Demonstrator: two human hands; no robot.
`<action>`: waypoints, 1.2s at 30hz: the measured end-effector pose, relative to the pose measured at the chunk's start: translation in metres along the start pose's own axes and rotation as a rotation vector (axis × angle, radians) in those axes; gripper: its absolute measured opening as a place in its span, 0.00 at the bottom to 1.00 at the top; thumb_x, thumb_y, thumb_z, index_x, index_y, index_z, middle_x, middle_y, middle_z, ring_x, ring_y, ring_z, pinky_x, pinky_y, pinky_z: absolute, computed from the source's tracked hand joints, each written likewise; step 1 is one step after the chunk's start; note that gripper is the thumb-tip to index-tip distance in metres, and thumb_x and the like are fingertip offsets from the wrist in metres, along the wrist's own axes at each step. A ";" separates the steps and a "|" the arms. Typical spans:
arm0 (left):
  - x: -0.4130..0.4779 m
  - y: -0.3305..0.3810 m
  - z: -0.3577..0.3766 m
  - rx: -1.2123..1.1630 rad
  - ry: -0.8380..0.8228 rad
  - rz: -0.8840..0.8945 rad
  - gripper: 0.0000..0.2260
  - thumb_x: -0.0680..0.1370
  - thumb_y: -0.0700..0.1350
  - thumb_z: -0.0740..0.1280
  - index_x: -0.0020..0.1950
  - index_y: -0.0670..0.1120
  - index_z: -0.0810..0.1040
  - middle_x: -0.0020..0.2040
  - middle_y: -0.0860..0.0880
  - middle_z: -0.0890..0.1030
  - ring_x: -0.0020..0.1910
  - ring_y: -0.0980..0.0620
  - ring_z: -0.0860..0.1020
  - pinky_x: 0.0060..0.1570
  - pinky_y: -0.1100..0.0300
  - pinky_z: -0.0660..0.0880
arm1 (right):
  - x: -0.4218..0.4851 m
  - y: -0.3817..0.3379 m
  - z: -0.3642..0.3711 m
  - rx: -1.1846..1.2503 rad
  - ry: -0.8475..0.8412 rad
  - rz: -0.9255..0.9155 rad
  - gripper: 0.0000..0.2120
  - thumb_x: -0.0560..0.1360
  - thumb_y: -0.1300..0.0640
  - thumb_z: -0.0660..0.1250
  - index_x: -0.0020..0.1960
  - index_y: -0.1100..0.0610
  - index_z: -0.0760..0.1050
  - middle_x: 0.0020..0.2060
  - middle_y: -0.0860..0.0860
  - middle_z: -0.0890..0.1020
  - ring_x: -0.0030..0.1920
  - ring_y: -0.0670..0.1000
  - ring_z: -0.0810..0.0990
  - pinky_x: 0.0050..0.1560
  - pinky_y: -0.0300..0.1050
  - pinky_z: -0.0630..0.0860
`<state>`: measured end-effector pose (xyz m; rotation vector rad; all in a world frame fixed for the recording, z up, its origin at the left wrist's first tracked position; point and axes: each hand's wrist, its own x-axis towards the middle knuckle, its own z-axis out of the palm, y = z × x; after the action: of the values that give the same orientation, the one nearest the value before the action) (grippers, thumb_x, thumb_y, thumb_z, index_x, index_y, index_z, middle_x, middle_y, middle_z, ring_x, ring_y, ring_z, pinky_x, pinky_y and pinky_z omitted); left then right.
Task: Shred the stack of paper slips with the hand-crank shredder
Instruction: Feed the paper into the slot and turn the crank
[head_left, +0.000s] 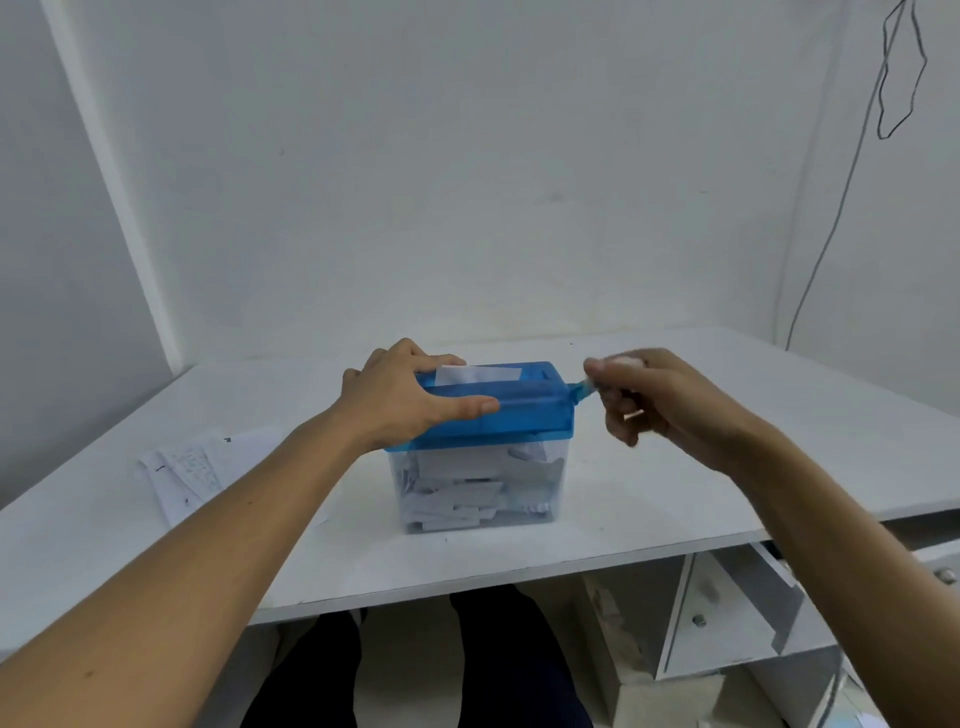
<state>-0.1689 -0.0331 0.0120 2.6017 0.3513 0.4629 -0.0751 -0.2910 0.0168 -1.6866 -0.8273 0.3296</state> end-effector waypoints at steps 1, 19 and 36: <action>0.001 -0.003 0.001 -0.025 -0.006 0.002 0.43 0.53 0.83 0.62 0.64 0.66 0.75 0.52 0.62 0.70 0.59 0.52 0.69 0.67 0.45 0.67 | 0.006 0.000 0.001 0.021 0.026 -0.038 0.20 0.75 0.42 0.66 0.37 0.58 0.71 0.31 0.54 0.66 0.29 0.50 0.71 0.32 0.41 0.72; 0.008 -0.009 0.007 -0.094 0.025 0.033 0.52 0.47 0.86 0.61 0.66 0.63 0.76 0.53 0.58 0.72 0.58 0.53 0.72 0.63 0.46 0.74 | 0.113 0.031 0.010 -0.050 0.276 0.161 0.13 0.79 0.49 0.67 0.42 0.58 0.76 0.31 0.51 0.73 0.28 0.47 0.70 0.31 0.41 0.70; 0.006 -0.005 0.006 0.072 0.054 -0.010 0.51 0.48 0.88 0.54 0.65 0.65 0.76 0.53 0.60 0.72 0.60 0.52 0.70 0.64 0.45 0.65 | 0.061 0.056 0.033 -0.598 -0.012 0.543 0.14 0.81 0.59 0.61 0.37 0.59 0.72 0.28 0.52 0.76 0.26 0.48 0.71 0.29 0.38 0.68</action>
<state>-0.1624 -0.0289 0.0060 2.6595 0.4055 0.5271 -0.0324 -0.2307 -0.0329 -2.4745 -0.4794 0.4921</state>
